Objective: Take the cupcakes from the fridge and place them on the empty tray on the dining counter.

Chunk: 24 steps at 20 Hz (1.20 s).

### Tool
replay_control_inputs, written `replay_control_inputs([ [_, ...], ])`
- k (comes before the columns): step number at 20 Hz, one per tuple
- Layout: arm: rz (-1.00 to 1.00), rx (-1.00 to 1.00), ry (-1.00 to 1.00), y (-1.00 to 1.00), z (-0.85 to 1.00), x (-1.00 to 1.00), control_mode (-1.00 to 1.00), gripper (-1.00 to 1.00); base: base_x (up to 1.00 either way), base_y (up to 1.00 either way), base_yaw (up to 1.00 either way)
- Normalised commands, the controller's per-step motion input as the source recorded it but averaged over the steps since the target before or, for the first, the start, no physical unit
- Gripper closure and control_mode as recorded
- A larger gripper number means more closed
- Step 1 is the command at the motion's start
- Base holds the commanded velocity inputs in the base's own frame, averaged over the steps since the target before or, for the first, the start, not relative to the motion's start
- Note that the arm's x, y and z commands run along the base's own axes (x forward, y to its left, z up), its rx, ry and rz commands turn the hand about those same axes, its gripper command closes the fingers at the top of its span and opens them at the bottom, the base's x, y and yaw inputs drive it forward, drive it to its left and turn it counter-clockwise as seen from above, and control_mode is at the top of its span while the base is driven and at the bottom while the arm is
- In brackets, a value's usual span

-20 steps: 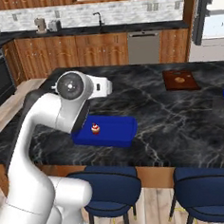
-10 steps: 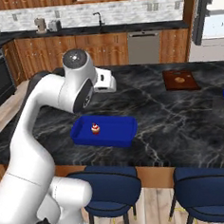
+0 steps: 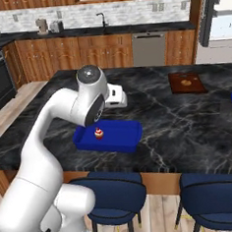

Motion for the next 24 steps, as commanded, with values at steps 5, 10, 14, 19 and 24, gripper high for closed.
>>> replay_control_inputs([
  [5, 0.0, 0.0, 0.03, 0.0, -0.53, 0.4, -1.0, 1.0, 0.0, 0.0, 0.0],
  [10, 0.0, 0.0, 0.01, 0.0, -0.52, 0.22, -1.0, 1.0, 0.0, 0.0, 0.0],
  [14, 0.0, 0.02, -0.05, 0.0, -0.37, 0.03, -1.0, 1.0, 0.0, 0.0, 0.0],
  [19, 0.01, 0.02, -0.09, 0.0, -0.37, 0.01, -1.0, 1.0, 0.0, 0.0, 0.0],
  [24, 0.05, 0.01, -0.09, 0.0, -0.28, 0.04, -1.0, 1.0, 0.0, 0.0, 0.0],
])
